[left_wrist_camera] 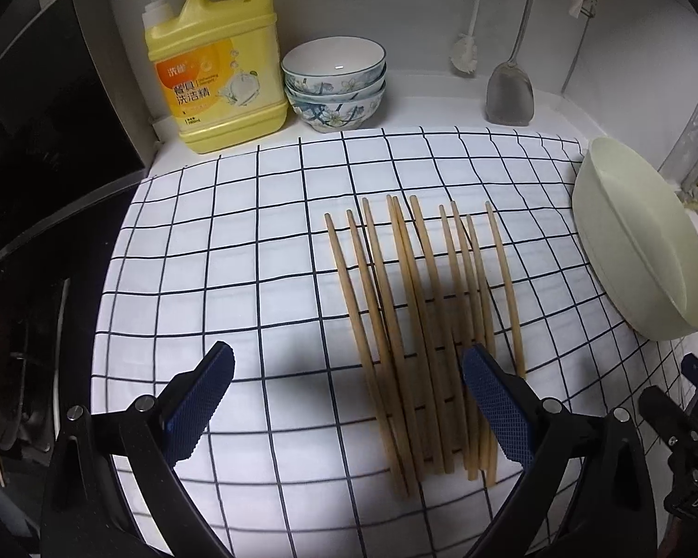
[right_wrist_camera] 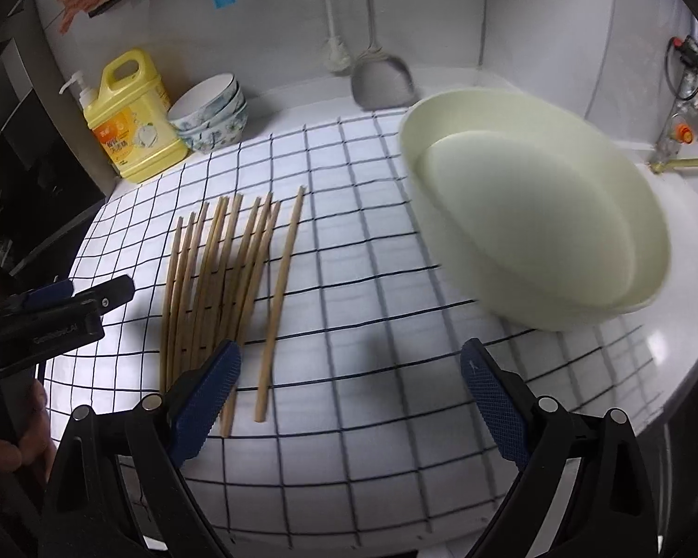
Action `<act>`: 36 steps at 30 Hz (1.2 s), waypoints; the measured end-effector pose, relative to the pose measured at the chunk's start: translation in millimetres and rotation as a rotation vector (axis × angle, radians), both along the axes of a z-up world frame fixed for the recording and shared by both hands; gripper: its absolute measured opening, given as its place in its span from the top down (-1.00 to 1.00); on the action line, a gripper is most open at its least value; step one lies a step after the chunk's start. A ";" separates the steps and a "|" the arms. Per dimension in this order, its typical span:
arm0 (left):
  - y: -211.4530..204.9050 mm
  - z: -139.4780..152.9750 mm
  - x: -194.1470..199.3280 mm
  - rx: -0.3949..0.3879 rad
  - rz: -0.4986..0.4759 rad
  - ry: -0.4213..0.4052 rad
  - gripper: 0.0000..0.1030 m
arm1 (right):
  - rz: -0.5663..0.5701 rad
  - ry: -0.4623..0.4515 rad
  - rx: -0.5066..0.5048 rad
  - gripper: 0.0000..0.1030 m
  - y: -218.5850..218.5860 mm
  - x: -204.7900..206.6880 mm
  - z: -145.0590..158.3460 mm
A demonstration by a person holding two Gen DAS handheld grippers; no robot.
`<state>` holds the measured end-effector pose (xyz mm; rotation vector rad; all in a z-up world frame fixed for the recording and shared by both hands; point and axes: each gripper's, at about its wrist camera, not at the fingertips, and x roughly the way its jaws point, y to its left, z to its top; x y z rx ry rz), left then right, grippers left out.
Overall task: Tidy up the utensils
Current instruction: 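Lower the left tool onto one wooden chopstick and close it while the right tool grasps another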
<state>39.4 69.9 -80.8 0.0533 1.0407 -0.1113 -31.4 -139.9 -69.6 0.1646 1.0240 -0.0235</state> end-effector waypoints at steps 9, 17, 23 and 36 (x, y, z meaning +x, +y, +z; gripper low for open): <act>13.3 -34.0 8.3 0.014 0.076 -0.004 -0.88 | 0.101 0.008 0.004 -0.77 18.2 24.3 -38.8; 23.7 -49.8 17.9 0.032 0.162 0.001 -0.88 | 0.110 0.004 0.025 -0.77 14.2 41.7 -59.7; 17.8 -60.3 29.4 0.066 0.110 0.011 -0.88 | 0.061 -0.007 -0.003 -0.77 18.9 48.0 -64.8; 29.8 -74.3 36.3 0.030 0.081 0.027 -0.89 | 0.027 0.018 -0.062 -0.77 35.4 57.4 -75.6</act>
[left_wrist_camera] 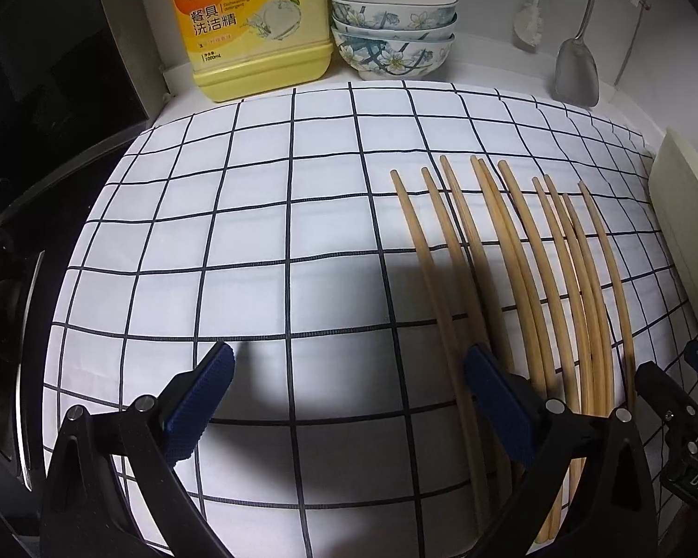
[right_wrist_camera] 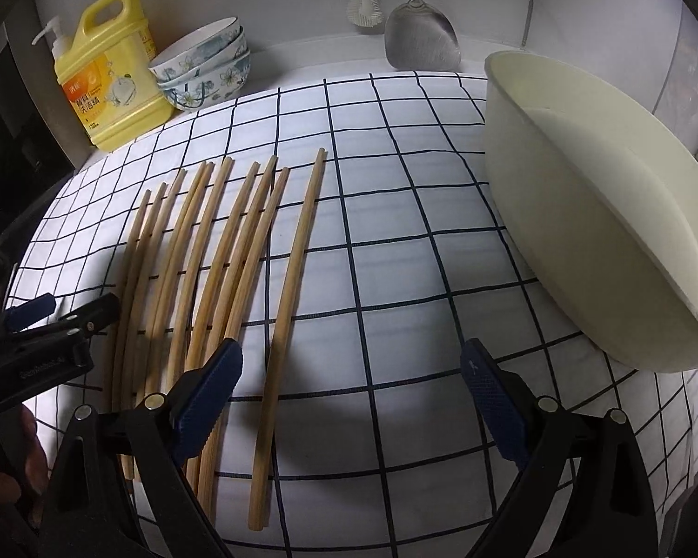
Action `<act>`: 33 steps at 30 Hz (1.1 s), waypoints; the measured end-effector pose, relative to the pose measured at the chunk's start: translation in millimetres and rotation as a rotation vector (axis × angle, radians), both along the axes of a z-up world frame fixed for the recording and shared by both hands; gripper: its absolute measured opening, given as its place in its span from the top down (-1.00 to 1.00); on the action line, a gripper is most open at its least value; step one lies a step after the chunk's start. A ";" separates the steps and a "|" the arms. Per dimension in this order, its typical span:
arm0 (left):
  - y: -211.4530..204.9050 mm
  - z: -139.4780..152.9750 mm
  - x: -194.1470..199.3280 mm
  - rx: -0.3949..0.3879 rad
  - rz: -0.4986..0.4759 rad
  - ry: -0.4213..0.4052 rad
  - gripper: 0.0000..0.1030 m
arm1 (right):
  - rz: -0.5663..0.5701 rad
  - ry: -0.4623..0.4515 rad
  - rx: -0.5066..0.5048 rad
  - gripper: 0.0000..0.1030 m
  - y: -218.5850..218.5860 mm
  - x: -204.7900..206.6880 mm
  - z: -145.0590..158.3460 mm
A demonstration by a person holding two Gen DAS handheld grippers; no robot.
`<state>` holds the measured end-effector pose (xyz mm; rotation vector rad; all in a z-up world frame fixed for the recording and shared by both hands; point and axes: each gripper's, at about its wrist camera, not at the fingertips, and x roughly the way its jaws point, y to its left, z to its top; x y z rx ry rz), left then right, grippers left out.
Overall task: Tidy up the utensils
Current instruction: 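Lower the left tool onto one wooden chopstick and close it while the right tool grasps another, then lift the left tool's chopstick over the white basin while the right tool carries its chopstick there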
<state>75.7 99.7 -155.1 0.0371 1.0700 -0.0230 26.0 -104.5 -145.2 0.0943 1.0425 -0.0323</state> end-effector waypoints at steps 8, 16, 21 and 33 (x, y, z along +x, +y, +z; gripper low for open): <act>6.6 -0.8 -3.4 -0.005 0.005 -0.005 -0.89 | 0.002 0.001 -0.039 -0.77 6.9 2.6 -2.4; 0.2 -4.7 -1.2 0.030 0.044 0.006 -0.89 | -0.003 0.013 -0.065 -0.76 6.7 2.9 -5.8; -3.1 -2.0 -9.9 0.048 0.041 -0.005 -0.77 | 0.026 0.010 -0.088 -0.66 14.5 0.0 -9.3; -29.5 8.8 -15.2 0.001 -0.099 0.000 0.78 | 0.174 -0.011 -0.110 0.86 39.2 -5.1 -1.7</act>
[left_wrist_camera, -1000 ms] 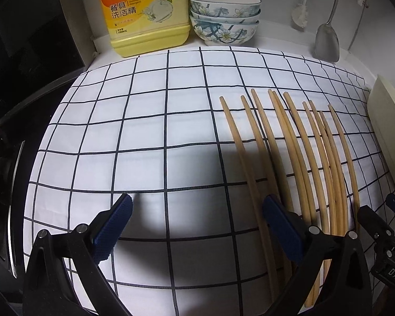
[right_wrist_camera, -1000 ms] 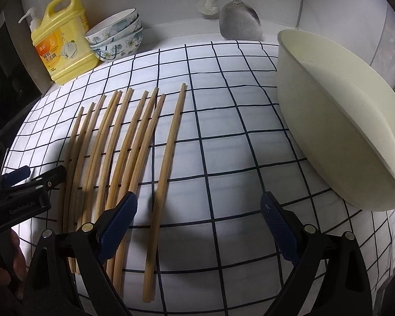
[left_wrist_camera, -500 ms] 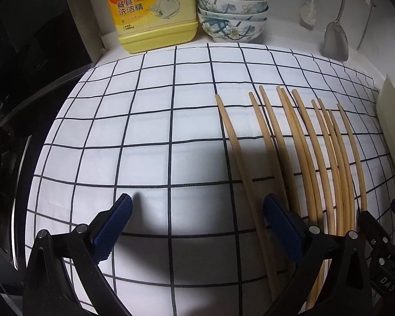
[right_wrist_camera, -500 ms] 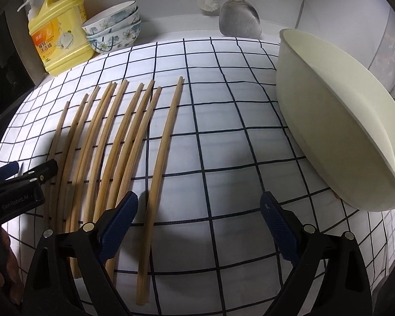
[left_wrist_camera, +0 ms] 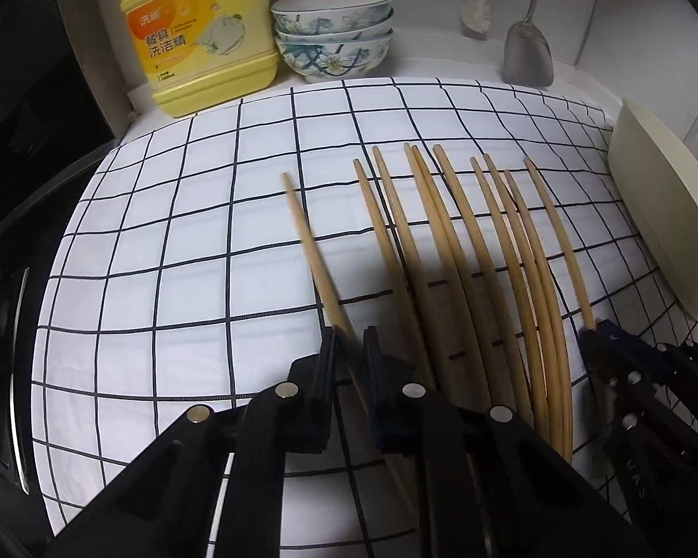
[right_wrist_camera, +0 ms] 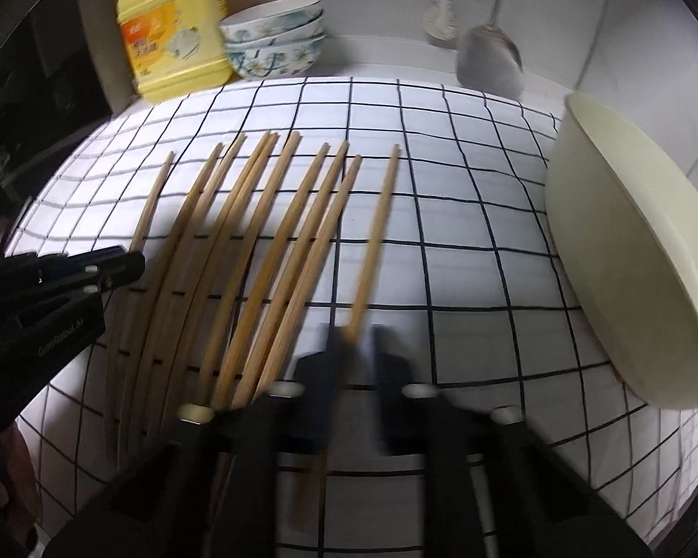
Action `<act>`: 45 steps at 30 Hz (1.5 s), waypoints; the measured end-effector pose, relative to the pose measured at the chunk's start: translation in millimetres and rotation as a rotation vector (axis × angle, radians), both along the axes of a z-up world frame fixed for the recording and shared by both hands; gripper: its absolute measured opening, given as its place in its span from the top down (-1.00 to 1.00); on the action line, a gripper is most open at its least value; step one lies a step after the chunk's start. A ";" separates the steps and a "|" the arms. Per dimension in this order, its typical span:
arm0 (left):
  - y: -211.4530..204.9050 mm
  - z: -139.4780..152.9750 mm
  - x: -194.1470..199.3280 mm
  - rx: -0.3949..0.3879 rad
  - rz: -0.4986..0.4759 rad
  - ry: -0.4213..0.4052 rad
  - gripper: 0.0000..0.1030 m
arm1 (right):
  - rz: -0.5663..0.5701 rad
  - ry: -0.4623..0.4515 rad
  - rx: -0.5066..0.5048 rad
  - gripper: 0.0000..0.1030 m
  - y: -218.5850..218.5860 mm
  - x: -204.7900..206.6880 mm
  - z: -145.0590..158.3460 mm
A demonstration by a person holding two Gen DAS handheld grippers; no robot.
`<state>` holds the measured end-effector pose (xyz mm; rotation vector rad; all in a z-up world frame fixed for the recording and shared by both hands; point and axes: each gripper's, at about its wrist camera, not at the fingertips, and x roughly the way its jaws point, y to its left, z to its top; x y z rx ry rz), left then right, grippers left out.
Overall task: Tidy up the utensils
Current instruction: 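Lift the left tool's chopstick over the white basin while the right tool carries its chopstick there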
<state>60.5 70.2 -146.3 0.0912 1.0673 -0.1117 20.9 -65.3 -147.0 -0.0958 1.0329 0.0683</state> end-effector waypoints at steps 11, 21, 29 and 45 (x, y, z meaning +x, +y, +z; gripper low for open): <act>12.3 9.8 0.7 -0.056 -0.036 0.039 0.86 | -0.058 0.013 0.095 0.88 -13.6 -2.0 13.9; 4.0 60.4 -8.9 -0.109 -0.120 -0.025 0.86 | -0.133 -0.054 0.166 0.88 -27.3 -15.1 64.6; -56.9 106.0 -11.4 -0.181 -0.251 -0.068 0.86 | -0.260 -0.133 0.211 0.88 -84.5 -32.6 113.2; -272.9 111.3 46.0 -0.274 -0.421 -0.001 0.86 | -0.413 -0.109 0.224 0.88 -273.3 -2.9 100.8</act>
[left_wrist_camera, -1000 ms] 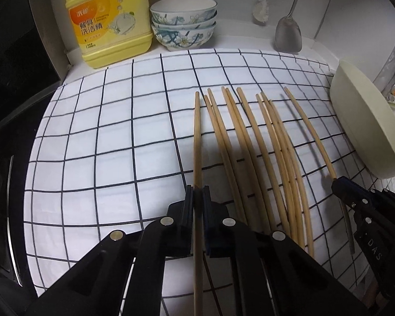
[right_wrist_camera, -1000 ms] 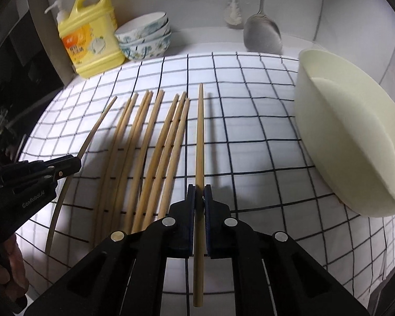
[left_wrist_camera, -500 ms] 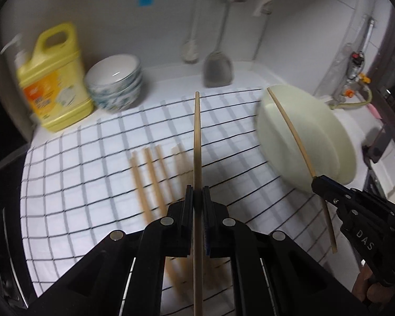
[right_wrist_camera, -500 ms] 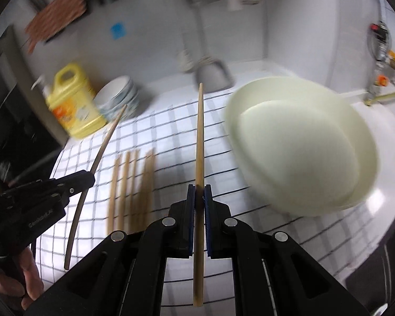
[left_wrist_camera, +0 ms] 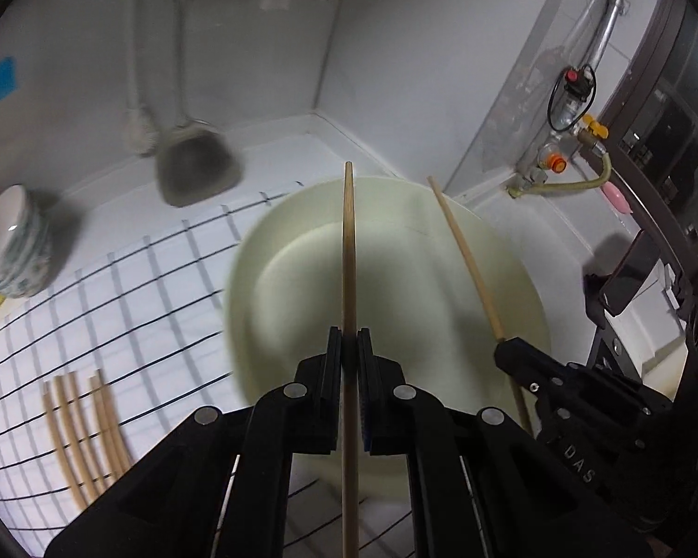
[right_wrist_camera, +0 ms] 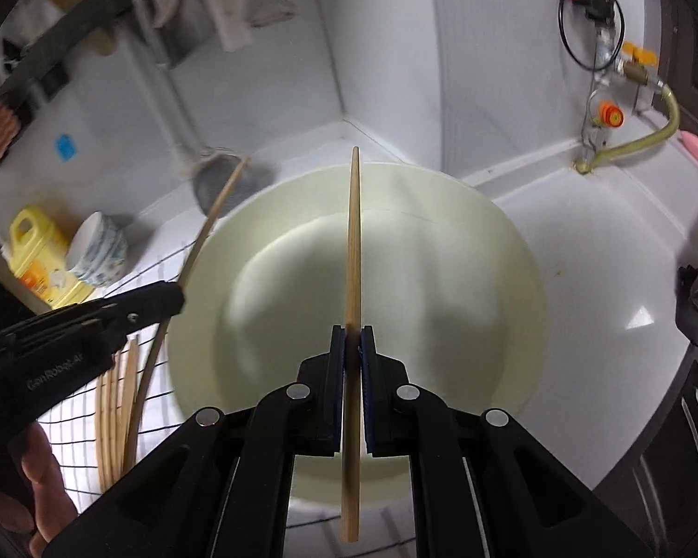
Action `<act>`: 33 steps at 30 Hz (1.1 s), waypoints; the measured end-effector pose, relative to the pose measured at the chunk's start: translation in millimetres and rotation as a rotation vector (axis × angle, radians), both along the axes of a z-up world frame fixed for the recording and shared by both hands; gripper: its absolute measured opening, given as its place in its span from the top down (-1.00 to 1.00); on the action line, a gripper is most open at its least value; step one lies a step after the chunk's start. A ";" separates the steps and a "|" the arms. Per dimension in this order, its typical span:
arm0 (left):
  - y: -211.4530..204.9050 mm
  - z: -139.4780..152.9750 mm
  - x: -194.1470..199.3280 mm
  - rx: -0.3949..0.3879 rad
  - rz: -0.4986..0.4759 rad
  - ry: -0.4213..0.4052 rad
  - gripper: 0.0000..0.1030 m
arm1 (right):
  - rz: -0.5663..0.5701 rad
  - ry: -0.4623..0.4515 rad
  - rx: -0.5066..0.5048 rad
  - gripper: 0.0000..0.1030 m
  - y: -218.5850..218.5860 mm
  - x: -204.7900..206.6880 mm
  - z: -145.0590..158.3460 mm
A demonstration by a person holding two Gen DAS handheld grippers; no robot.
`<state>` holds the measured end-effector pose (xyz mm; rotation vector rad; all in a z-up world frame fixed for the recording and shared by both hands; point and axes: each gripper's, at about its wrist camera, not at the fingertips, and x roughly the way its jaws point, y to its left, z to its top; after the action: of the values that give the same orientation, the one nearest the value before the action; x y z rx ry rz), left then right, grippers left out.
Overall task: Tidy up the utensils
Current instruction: 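Lift the left tool's chopstick over the white basin while the right tool carries its chopstick there, then open the left tool to drop its chopstick into the basin while the right tool releases its own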
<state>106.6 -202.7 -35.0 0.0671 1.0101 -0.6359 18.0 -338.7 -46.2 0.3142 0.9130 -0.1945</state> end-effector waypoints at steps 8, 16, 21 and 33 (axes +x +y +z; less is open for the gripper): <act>-45.7 -43.1 27.7 0.066 0.011 0.064 0.86 | 0.020 0.082 0.065 0.88 -30.8 28.0 -37.5; -56.9 -68.2 43.9 0.126 0.021 0.095 0.86 | 0.030 0.117 0.086 0.88 -41.1 36.4 -56.4; -60.9 -70.0 43.8 0.149 0.023 0.095 0.85 | 0.034 0.122 0.084 0.87 -41.9 37.5 -57.3; -27.6 -42.4 31.6 0.132 0.114 0.045 -0.39 | -0.008 0.090 0.027 0.56 -40.9 20.9 -34.7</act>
<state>138.1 -230.3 -77.4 0.1108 1.0914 -0.4683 38.8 -379.6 -80.9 0.3366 1.0041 -0.2054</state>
